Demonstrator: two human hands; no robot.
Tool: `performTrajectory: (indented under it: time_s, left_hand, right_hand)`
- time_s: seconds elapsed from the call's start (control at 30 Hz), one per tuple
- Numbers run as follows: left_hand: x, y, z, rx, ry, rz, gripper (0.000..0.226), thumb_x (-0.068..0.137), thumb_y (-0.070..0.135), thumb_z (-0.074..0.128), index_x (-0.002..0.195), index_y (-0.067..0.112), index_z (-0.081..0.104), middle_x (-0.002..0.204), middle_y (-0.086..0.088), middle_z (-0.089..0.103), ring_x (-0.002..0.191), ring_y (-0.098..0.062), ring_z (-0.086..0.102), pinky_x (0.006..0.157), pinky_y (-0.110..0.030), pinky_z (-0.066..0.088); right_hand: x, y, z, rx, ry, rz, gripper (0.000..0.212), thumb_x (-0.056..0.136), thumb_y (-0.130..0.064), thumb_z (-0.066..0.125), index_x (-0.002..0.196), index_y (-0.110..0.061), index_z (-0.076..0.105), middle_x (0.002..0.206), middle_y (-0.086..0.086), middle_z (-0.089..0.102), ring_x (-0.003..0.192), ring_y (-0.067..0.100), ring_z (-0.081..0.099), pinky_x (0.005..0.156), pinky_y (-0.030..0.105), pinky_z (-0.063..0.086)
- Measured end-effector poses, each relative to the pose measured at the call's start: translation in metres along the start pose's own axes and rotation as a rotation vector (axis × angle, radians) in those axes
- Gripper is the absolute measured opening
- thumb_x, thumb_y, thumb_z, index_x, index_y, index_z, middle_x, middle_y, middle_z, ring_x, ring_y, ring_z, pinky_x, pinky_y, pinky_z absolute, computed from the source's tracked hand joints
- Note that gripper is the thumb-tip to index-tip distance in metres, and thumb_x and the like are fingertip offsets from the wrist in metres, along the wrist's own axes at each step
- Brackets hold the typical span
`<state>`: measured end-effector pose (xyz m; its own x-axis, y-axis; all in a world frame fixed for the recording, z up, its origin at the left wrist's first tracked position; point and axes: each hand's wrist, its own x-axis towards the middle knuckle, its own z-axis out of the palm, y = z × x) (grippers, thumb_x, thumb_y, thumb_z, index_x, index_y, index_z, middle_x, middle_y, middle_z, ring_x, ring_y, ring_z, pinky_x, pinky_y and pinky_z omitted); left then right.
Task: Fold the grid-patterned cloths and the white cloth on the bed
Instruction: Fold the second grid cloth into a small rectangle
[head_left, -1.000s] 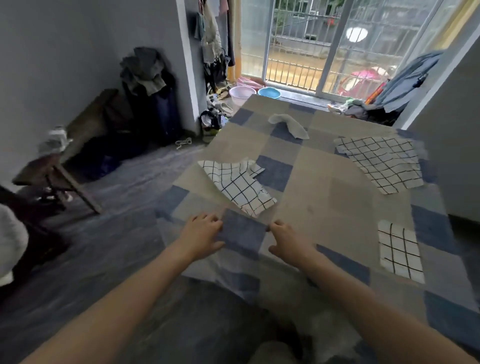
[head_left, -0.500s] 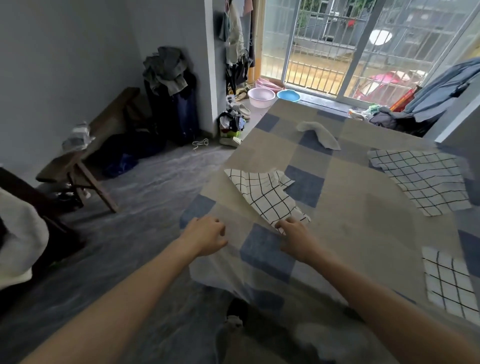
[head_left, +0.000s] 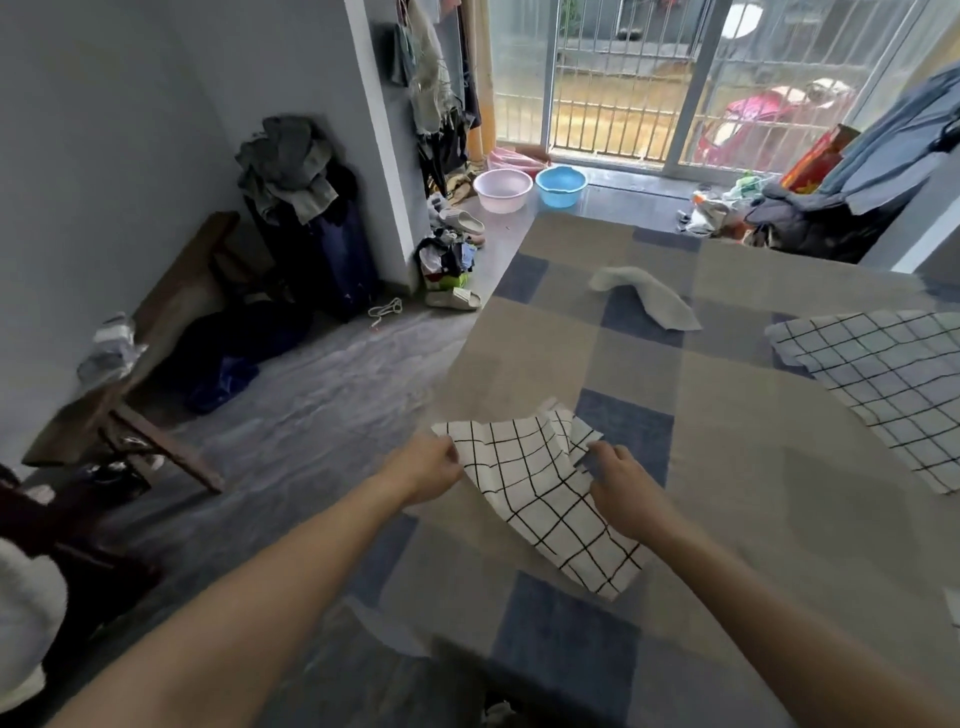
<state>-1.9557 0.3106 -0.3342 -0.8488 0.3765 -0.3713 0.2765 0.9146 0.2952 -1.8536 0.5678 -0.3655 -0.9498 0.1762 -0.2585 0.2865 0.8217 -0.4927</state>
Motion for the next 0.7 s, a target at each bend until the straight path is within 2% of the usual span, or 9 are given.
performTrajectory:
  time_s: [0.13,0.27,0.37,0.43,0.53,0.63,0.7]
  left_hand:
    - [0.027,-0.004,0.007,-0.009,-0.015,-0.001,0.034,0.089,0.033,0.052,0.12,0.019,0.058,0.13,-0.001,0.049,0.117,-0.021,0.05,0.091,-0.032,0.04]
    - [0.052,-0.004,0.004,-0.029,0.017,0.037,0.044,0.091,0.03,0.054,0.132,0.016,0.048,0.139,-0.001,0.042,0.126,-0.021,0.042,0.099,-0.035,0.038]
    - [0.071,-0.007,0.002,0.039,-0.026,0.054,0.057,0.09,0.031,0.056,0.141,0.014,0.04,0.145,-0.005,0.04,0.133,-0.024,0.038,0.108,-0.037,0.034]
    - [0.083,-0.009,0.002,0.091,-0.08,0.018,0.062,0.087,0.035,0.057,0.143,0.016,0.038,0.142,-0.007,0.047,0.131,-0.025,0.043,0.107,-0.038,0.036]
    - [0.097,-0.012,0.002,0.126,-0.164,0.003,0.059,0.081,0.038,0.065,0.134,0.019,0.046,0.121,-0.003,0.063,0.115,-0.023,0.056,0.096,-0.036,0.044]
    - [0.109,-0.014,0.004,0.171,-0.226,0.032,0.063,0.077,0.046,0.072,0.129,0.019,0.05,0.124,-0.003,0.058,0.116,-0.023,0.054,0.096,-0.036,0.045]
    - [0.115,-0.015,0.008,0.209,-0.205,0.061,0.068,0.075,0.05,0.072,0.131,0.019,0.048,0.13,-0.003,0.049,0.121,-0.025,0.047,0.1,-0.039,0.042]
  right_hand:
    - [0.022,-0.001,-0.003,0.017,-0.096,0.001,0.047,0.093,-0.012,0.047,0.139,-0.017,0.039,0.138,0.007,0.043,0.119,0.024,0.05,0.095,0.034,0.043]
    - [0.032,-0.002,-0.004,0.034,-0.132,-0.059,0.033,0.096,-0.021,0.049,0.129,-0.02,0.053,0.131,0.0,0.05,0.108,0.013,0.053,0.092,0.024,0.044]
    - [0.029,-0.001,-0.005,0.094,-0.153,-0.07,0.035,0.093,-0.013,0.05,0.126,-0.023,0.056,0.127,-0.005,0.049,0.104,0.006,0.049,0.091,0.018,0.04]
    - [0.024,0.001,-0.007,0.166,-0.167,-0.042,0.038,0.092,-0.01,0.047,0.126,-0.026,0.055,0.127,-0.006,0.049,0.108,0.007,0.049,0.092,0.017,0.038]
    - [0.017,0.004,-0.011,0.23,-0.213,0.023,0.032,0.097,-0.017,0.041,0.122,-0.025,0.059,0.126,-0.008,0.056,0.114,0.007,0.05,0.097,0.023,0.039]
    - [0.013,0.004,-0.014,0.249,-0.237,0.095,0.031,0.101,-0.032,0.039,0.118,-0.023,0.063,0.121,-0.005,0.062,0.11,0.013,0.056,0.097,0.031,0.044]
    - [0.013,0.004,-0.014,0.245,-0.267,0.13,0.037,0.101,-0.042,0.039,0.122,-0.023,0.063,0.12,-0.006,0.062,0.106,0.013,0.057,0.092,0.03,0.044]
